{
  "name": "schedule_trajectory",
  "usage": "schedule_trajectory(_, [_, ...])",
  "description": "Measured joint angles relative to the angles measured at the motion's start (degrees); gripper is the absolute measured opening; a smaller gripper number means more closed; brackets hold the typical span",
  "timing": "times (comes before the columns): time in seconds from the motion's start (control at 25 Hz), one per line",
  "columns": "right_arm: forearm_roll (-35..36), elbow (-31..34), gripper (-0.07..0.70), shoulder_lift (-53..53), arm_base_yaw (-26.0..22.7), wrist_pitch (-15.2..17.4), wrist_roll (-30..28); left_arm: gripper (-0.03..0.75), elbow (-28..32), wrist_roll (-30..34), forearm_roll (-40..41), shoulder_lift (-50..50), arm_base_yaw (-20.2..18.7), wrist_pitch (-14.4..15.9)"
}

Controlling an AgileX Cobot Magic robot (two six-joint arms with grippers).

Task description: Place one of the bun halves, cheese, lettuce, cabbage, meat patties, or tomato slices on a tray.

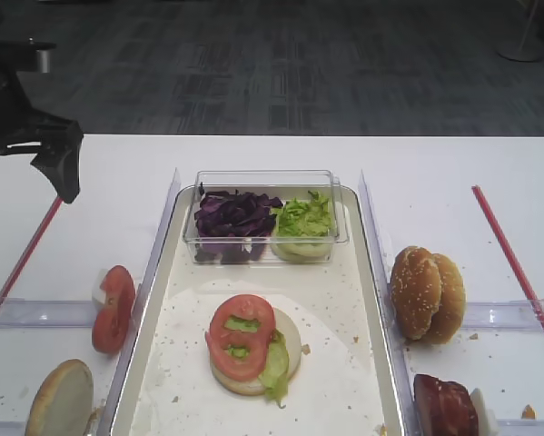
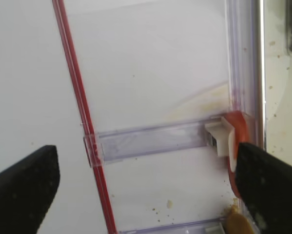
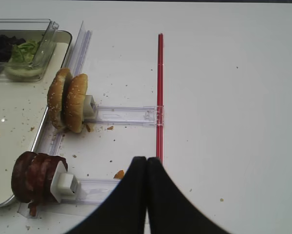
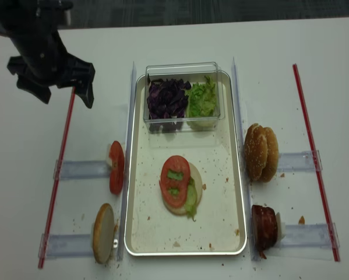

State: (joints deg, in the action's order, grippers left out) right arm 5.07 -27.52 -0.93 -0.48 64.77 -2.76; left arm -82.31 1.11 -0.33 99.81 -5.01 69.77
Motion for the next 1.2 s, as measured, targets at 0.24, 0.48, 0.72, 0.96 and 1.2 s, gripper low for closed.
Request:
schedule_trajectory(0.24, [0.0,0.0,0.036,0.0,0.0,0.0,0.0,0.671,7.06,0.0,0.0,-10.4,0.0,0.22])
schedule_trajectory(0.48, [0.0,0.0,0.036,0.0,0.0,0.0,0.0,0.671,18.27,-0.44,0.0,-22.03,0.0,0.34])
schedule_trajectory(0.72, [0.0,0.0,0.036,0.0,0.0,0.0,0.1,0.671,29.46,-1.11,0.0,-33.89,0.0,-3.36])
schedule_trajectory(0.96, [0.0,0.0,0.036,0.0,0.0,0.0,0.1,0.671,39.85,-1.11,0.0,-45.47,0.0,-6.97])
schedule_trajectory(1.2, [0.0,0.0,0.036,0.0,0.0,0.0,0.1,0.671,48.8,-1.11,0.0,-57.46,0.0,-7.91])
